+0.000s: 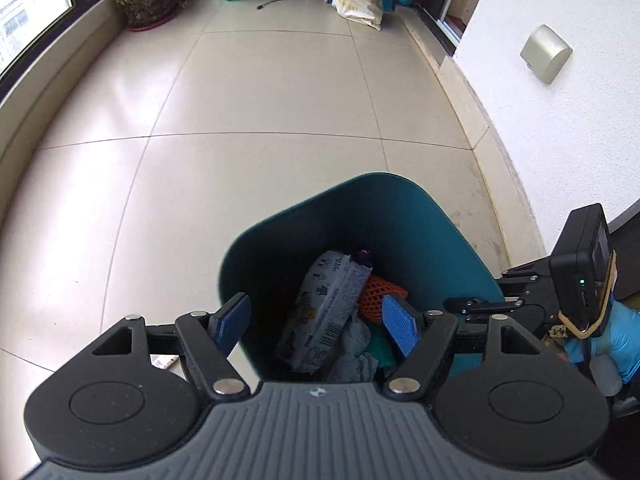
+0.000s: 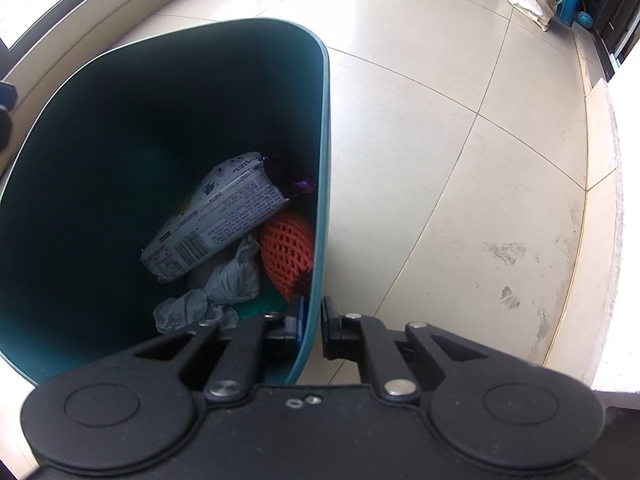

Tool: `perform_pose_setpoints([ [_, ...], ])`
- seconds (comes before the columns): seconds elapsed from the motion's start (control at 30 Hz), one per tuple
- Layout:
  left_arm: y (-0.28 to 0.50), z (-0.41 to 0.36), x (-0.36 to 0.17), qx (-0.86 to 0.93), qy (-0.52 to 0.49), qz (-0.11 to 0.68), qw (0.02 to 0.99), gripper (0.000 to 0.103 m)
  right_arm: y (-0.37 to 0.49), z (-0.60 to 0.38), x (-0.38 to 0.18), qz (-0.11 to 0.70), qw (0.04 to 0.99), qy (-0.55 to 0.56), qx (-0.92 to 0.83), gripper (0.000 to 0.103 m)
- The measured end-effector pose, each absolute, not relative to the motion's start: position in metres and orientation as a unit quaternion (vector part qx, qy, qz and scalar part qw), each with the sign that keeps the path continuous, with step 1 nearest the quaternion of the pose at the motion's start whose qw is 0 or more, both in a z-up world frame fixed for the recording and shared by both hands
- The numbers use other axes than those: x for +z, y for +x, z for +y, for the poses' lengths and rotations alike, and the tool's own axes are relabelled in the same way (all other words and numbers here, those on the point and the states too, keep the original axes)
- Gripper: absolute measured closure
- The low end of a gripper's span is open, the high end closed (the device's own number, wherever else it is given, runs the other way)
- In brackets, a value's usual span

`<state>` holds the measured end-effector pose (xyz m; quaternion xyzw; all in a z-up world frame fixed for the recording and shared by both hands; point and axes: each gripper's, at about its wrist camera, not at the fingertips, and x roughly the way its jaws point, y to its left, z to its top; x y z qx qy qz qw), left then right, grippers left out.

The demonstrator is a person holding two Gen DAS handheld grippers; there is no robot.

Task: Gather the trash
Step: 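Move the left tool to the red chip packet and grasp it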

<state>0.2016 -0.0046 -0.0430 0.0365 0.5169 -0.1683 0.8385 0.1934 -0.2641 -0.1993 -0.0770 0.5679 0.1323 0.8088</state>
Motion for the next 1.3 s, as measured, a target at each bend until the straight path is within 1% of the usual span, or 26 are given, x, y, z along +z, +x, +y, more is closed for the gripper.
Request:
perform_pose_setpoints([
  [0.1, 0.204, 0.026, -0.045, -0.13, 0.062, 0.507, 0.85, 0.024, 0.194, -0.267, -0.198, 0.569, 0.809, -0.072, 0.131, 0.096],
  [0.27, 0.215, 0.071, -0.082, -0.086, 0.079, 0.528, 0.841, 0.024, 0.196, -0.267, -0.199, 0.571, 0.807, -0.074, 0.13, 0.096],
  [0.37, 0.229, 0.092, -0.122, -0.065, 0.065, 0.572, 0.815, 0.024, 0.197, -0.266, -0.203, 0.572, 0.807, -0.078, 0.129, 0.096],
  [0.47, 0.241, 0.116, -0.172, -0.026, 0.015, 0.629, 0.777, 0.024, 0.198, -0.264, -0.204, 0.573, 0.806, -0.079, 0.128, 0.096],
  [0.53, 0.246, 0.129, -0.208, 0.009, 0.002, 0.654, 0.756, 0.024, 0.199, -0.262, -0.206, 0.575, 0.804, -0.08, 0.126, 0.096],
  [0.67, 0.253, 0.153, -0.269, 0.074, -0.009, 0.686, 0.724, 0.024, 0.2, -0.259, -0.21, 0.575, 0.804, -0.086, 0.123, 0.096],
  [0.8, 0.251, 0.178, -0.312, 0.102, -0.076, 0.698, 0.704, 0.024, 0.201, -0.26, -0.209, 0.575, 0.805, -0.081, 0.123, 0.096],
  [1.13, 0.252, 0.208, -0.376, 0.136, -0.125, 0.704, 0.686, 0.024, 0.203, -0.265, -0.21, 0.581, 0.799, -0.082, 0.133, 0.095],
  [1.23, 0.252, 0.212, -0.385, 0.138, -0.124, 0.707, 0.682, 0.025, 0.204, -0.265, -0.212, 0.585, 0.796, -0.08, 0.133, 0.095],
  [1.27, 0.252, 0.213, -0.387, 0.139, -0.125, 0.706, 0.683, 0.027, 0.204, -0.265, -0.212, 0.586, 0.795, -0.081, 0.133, 0.095],
  [1.3, 0.252, 0.214, -0.388, 0.138, -0.129, 0.706, 0.683, 0.035, 0.205, -0.264, -0.213, 0.587, 0.794, -0.083, 0.133, 0.095],
])
